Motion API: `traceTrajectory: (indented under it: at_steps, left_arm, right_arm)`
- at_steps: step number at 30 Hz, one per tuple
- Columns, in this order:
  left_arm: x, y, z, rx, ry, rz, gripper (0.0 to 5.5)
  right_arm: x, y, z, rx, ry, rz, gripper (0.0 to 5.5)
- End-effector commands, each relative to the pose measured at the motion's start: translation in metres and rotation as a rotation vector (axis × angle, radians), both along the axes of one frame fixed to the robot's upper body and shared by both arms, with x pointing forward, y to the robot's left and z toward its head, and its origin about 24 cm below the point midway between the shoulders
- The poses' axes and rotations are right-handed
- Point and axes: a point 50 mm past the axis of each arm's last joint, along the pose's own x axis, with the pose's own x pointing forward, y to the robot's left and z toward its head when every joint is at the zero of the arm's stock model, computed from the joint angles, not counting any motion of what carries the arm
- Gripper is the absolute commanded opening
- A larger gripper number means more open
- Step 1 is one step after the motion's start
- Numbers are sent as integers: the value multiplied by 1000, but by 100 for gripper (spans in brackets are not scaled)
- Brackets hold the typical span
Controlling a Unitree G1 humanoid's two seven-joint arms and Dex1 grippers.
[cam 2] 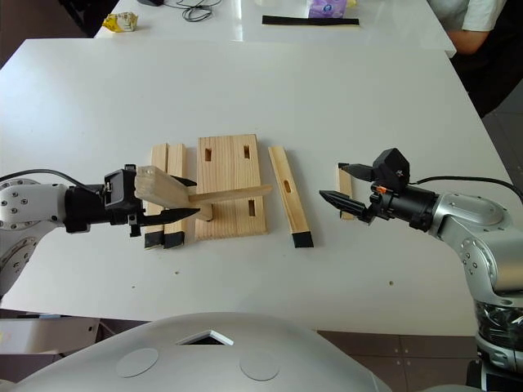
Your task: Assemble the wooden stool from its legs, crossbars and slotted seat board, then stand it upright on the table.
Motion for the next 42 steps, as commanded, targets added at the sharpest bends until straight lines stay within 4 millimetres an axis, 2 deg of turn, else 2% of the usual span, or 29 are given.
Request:
traceTrajectory:
  at_steps: [1,9,10,23,29,37,42]
  left_arm:
    - [-11,8,-38,130,191,54,205]
    - [1,5,-30,70,256,109,205]
    - [2,5,-31,74,259,113,240]
    - [11,-5,-37,13,264,198,421]
    - [2,-1,-49,67,264,160,508]
    - [-3,13,-65,187,219,106,508]
    - [-3,11,-66,198,174,98,508]
  right_arm:
    - [2,-1,3,-15,-12,7,426]
    - [5,0,3,-19,-15,15,426]
    - [5,0,3,-18,-15,17,426]
    - [6,4,1,-12,-10,34,426]
    - [9,6,-1,-12,-10,41,426]
    - [8,6,-2,-11,-11,36,426]
    - [7,5,-1,-10,-15,29,426]
